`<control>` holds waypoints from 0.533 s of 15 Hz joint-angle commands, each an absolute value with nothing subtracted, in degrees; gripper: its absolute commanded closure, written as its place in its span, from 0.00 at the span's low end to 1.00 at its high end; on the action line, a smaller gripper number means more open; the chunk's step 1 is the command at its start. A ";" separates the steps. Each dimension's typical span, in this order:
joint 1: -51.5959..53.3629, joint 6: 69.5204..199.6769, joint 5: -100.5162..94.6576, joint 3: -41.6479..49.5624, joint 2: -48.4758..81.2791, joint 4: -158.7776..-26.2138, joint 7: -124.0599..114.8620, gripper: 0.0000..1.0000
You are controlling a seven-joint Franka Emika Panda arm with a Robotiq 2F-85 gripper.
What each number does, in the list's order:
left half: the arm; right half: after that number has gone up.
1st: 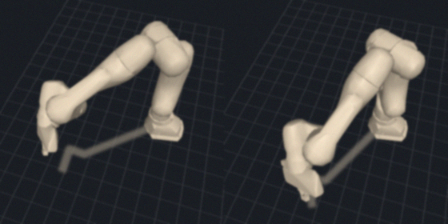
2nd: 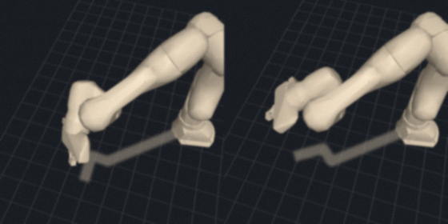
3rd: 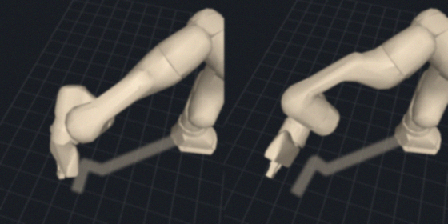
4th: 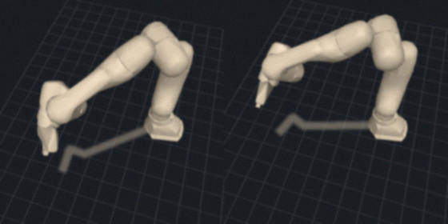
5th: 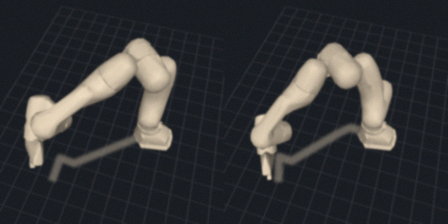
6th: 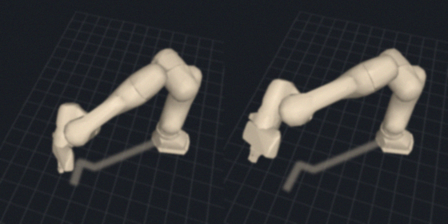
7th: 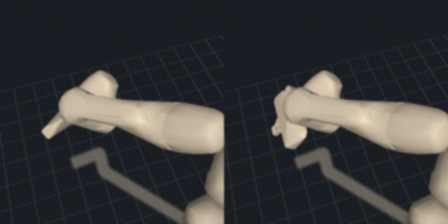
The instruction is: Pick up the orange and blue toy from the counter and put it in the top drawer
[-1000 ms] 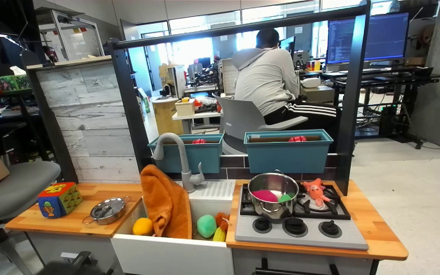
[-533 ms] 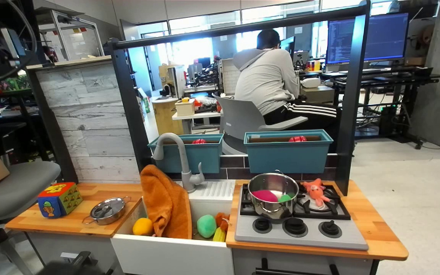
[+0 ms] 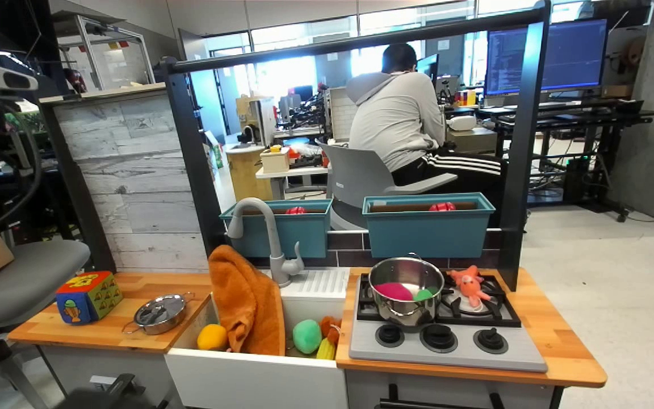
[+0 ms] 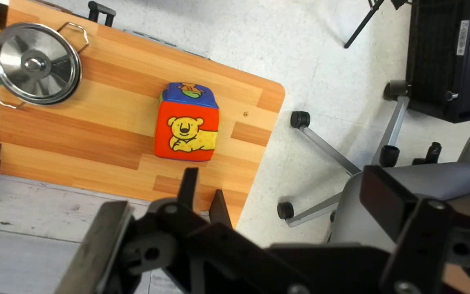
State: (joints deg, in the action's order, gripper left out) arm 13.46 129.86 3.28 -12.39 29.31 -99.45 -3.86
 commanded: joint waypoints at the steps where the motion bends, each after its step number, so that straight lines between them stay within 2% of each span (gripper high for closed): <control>1: 18.04 132.47 -0.24 -8.89 35.33 -96.63 -11.24 0.00; 8: 22.75 131.01 -5.33 -2.38 44.52 -93.64 -24.08 0.00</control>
